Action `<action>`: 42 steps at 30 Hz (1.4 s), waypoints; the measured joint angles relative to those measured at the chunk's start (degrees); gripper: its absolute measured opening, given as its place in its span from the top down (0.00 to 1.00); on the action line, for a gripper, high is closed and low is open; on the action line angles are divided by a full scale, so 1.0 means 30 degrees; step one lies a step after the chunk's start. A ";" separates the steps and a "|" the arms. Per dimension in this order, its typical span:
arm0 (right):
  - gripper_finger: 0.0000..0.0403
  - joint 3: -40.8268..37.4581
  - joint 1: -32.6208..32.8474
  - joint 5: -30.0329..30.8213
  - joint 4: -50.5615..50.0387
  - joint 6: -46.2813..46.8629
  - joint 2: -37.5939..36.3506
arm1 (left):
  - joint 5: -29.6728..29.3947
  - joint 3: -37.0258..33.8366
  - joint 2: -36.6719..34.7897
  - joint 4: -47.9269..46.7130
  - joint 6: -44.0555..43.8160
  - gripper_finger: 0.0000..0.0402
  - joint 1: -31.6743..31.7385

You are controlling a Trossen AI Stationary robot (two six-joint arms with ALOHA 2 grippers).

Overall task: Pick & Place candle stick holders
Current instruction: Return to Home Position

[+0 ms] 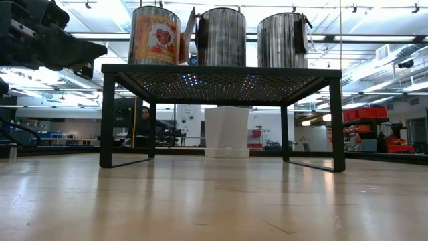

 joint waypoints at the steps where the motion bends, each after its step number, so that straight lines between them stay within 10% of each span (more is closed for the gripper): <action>1: 0.94 0.0000 0.0000 -0.0001 0.0394 -0.0168 0.0000 | 0.0000 0.0000 0.0000 -0.0004 0.0000 0.99 0.0004; 9: 0.94 -0.0898 0.0000 -0.0001 0.3189 -0.0487 -0.0526 | 0.0000 0.0000 0.0000 -0.0007 0.0000 0.99 0.0002; 21: 0.94 -0.8908 0.0000 -0.0007 1.3013 -0.1542 -0.4274 | 0.0000 0.0000 0.0000 -0.0015 0.0001 0.99 0.0007; 42: 0.94 -2.0744 0.0000 -0.0169 1.9933 -0.4774 -1.1184 | 0.0000 0.0000 0.0000 -0.0015 0.0000 0.99 0.0005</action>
